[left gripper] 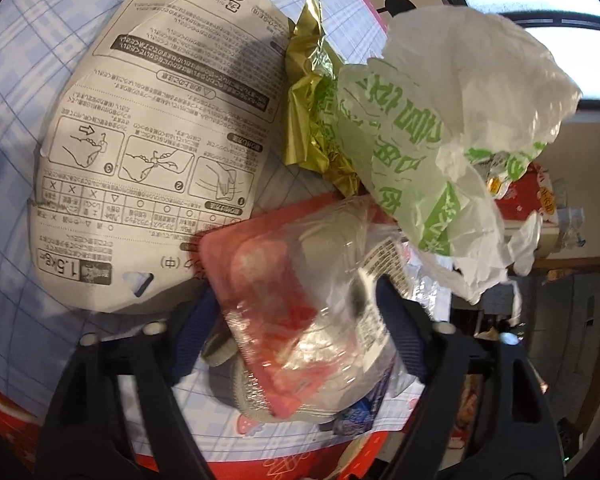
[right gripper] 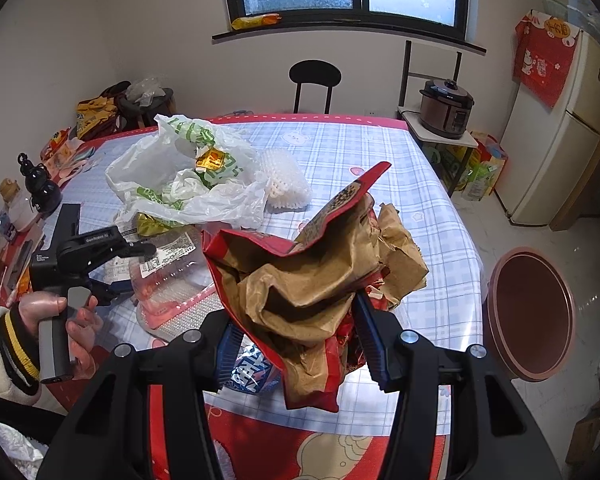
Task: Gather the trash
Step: 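Grasp the red-labelled clear plastic package with the left tool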
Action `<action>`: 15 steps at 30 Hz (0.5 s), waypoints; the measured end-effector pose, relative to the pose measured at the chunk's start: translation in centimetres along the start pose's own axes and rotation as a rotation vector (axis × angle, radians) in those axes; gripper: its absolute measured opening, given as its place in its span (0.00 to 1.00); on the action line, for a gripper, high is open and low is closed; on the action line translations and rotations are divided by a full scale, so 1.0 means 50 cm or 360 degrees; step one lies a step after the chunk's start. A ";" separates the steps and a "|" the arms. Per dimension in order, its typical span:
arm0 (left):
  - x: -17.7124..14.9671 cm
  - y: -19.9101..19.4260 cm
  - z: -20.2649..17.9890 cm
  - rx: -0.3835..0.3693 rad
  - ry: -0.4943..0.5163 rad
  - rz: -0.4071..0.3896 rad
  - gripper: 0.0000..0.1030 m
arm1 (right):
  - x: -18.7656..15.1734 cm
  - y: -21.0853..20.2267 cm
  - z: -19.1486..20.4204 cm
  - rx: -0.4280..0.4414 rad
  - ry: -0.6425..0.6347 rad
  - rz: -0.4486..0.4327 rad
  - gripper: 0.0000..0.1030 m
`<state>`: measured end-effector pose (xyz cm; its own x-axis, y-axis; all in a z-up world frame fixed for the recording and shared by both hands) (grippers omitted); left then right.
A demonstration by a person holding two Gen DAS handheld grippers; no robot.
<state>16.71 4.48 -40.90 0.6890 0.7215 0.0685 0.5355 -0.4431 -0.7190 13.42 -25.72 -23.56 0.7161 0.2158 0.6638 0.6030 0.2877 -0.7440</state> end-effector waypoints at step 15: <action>-0.011 -0.086 -0.076 -0.0068 0.0306 -0.0027 0.56 | 0.008 -0.002 0.013 0.0039 0.0039 -0.0039 0.50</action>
<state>15.90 3.97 -35.20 0.7582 0.6159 0.2141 0.5651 -0.4567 -0.6871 13.43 -25.06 -23.19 0.7096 0.1856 0.6797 0.6121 0.3154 -0.7252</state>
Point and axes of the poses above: each gripper's, at about its wrist camera, not at the fingertips, and y roughly the way its jaws point, z to its left, x to its top, the point moved 9 cm from there along y, roughly the way its jaws point, and after that the axes turned 3 degrees about -z, right-handed, at the moved point
